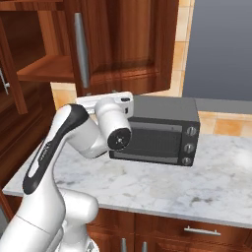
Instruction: Close all open cabinet doors.
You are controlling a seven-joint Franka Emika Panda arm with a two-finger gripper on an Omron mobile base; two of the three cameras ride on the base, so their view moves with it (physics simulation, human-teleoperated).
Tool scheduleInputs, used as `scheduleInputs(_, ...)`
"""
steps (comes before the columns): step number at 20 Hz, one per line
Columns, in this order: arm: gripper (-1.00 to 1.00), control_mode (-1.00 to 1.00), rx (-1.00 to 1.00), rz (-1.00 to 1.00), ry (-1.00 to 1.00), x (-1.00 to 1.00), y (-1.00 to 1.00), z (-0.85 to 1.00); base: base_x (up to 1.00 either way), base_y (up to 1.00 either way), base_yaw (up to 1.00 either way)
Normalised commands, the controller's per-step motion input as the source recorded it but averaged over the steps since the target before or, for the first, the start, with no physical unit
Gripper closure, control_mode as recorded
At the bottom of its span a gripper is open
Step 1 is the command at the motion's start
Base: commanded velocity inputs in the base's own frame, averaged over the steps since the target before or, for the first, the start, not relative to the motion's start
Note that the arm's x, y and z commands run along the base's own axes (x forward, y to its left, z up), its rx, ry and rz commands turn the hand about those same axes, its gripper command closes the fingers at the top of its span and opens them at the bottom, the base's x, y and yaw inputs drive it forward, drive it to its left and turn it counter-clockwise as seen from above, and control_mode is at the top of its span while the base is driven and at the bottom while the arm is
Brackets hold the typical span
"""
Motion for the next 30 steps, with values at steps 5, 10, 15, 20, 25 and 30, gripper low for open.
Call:
scheduleInputs(5,-1.0,-1.0,0.0,-0.12,0.0,0.57,0.12,0.0,0.0,0.0,0.0)
scheduleInputs(10,-1.0,-1.0,0.0,-0.11,-0.01,0.51,0.06,0.06,0.0,0.0,0.0)
scheduleInputs(15,-1.0,-1.0,0.0,-0.11,-0.02,0.51,0.03,0.05,0.0,0.0,0.0)
scheduleInputs(20,-1.0,-1.0,0.02,-0.06,-0.02,0.47,0.0,0.08,0.0,0.0,0.0)
scheduleInputs(25,-1.0,-1.0,0.02,-0.01,0.0,0.45,0.0,0.08,0.0,0.0,0.0)
scheduleInputs(30,-1.0,-1.0,0.01,0.0,0.0,0.34,0.0,0.1,0.0,0.0,0.0)
